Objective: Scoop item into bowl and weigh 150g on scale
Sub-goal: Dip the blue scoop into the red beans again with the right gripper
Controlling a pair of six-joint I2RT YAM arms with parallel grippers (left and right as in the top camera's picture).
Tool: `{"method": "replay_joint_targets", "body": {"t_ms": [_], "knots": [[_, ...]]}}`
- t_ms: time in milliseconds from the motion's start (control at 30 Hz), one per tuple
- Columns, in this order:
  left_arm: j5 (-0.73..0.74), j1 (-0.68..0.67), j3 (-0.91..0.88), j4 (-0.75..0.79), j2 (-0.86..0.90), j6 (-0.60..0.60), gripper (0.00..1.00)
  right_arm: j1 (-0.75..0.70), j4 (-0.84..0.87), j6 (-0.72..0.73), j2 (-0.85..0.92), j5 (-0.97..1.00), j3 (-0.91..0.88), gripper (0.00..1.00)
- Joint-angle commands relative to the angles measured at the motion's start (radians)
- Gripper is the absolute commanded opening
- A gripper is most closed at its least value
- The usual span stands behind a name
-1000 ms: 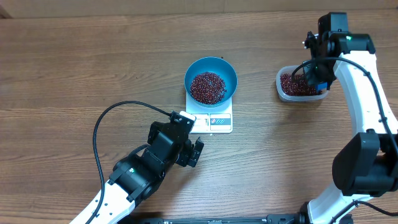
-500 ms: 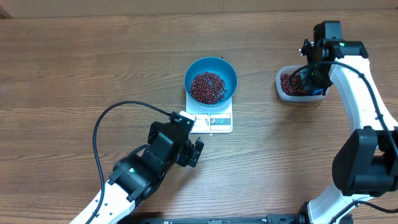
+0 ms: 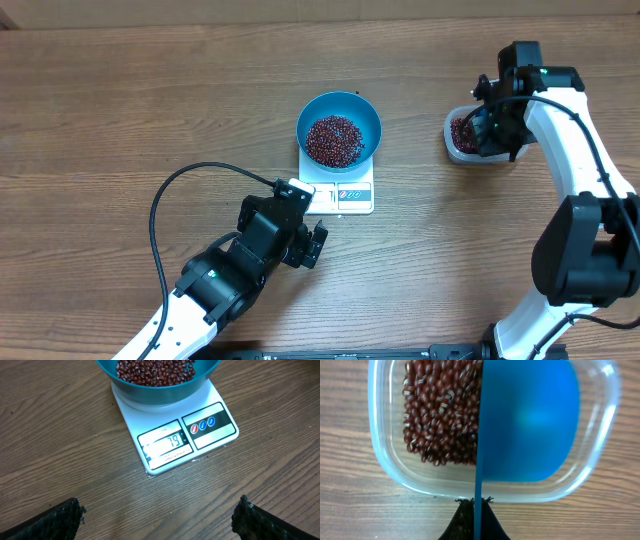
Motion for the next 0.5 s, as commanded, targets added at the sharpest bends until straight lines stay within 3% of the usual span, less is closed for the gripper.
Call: {"method": "replay_joint_targets", "body": {"t_ms": [0,467], "knots": [[-0.017,-0.006,-0.009,0.002,0.005,-0.018,0.99,0.008,-0.004,0.012,0.033,-0.045,-0.008,0.04],[-0.017,-0.006,-0.009,0.002,0.005,-0.018,1.0,-0.003,-0.007,0.001,0.033,-0.315,-0.008,0.04]]}}
